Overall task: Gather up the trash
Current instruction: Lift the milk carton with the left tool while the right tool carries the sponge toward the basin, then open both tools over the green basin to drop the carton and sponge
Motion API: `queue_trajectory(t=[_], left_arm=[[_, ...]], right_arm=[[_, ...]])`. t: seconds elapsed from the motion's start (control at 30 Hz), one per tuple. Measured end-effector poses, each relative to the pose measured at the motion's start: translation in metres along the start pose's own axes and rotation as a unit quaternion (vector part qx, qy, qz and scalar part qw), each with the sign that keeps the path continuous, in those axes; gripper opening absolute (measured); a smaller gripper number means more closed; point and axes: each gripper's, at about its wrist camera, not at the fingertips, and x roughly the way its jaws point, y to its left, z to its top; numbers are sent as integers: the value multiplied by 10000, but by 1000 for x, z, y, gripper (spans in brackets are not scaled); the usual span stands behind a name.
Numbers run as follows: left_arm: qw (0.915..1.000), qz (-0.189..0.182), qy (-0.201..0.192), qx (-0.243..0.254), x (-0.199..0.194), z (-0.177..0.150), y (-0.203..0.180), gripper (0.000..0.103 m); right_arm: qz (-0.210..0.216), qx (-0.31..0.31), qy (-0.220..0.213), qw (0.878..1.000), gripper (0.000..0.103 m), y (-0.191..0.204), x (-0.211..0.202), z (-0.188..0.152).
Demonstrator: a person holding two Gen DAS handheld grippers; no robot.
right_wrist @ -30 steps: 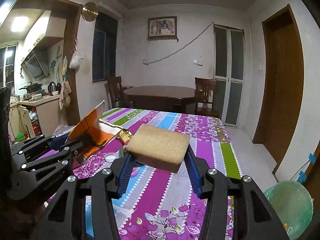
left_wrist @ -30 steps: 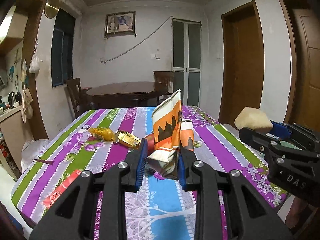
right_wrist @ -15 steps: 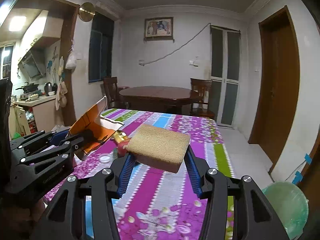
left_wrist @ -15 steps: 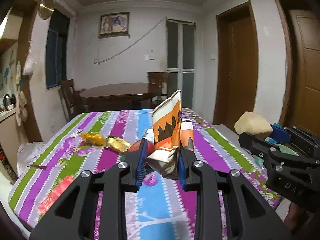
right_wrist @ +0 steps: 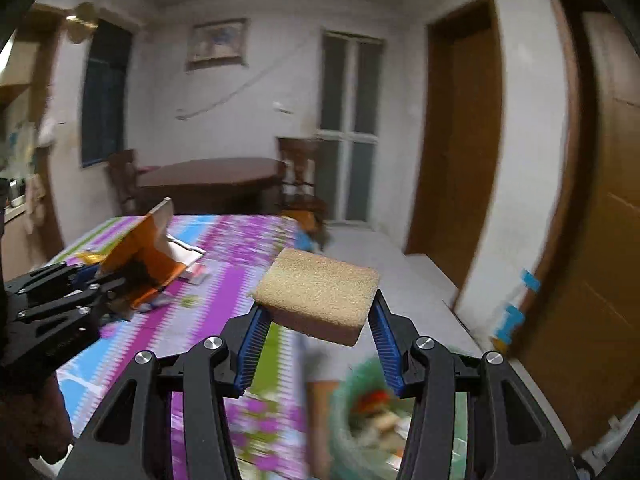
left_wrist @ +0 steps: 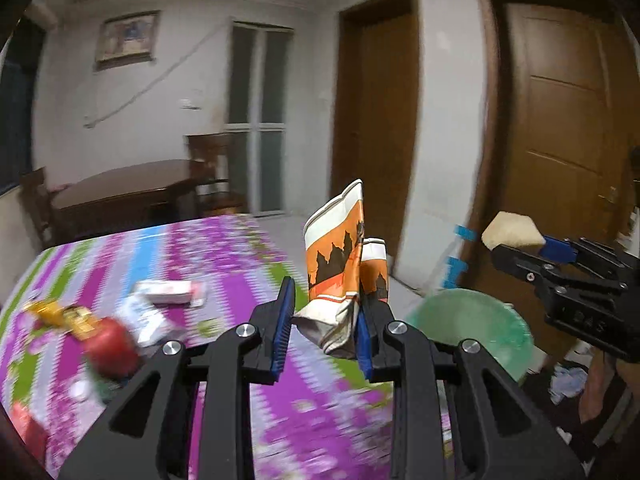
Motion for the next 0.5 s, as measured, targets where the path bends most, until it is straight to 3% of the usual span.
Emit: queue_trajectory(t=[0.2, 0.33, 0.5], left_arm=[[9966, -660, 429, 238, 48, 5, -55, 26], [9908, -957, 891, 351, 85, 2, -84, 26], [9790, -1222, 1552, 505, 129, -10, -112, 26]], right_arm=[[-348, 377, 608, 9968, 51, -87, 21, -17], [-225, 727, 1151, 9904, 51, -136, 50, -36], [-76, 934, 1902, 9773, 51, -167, 91, -67]])
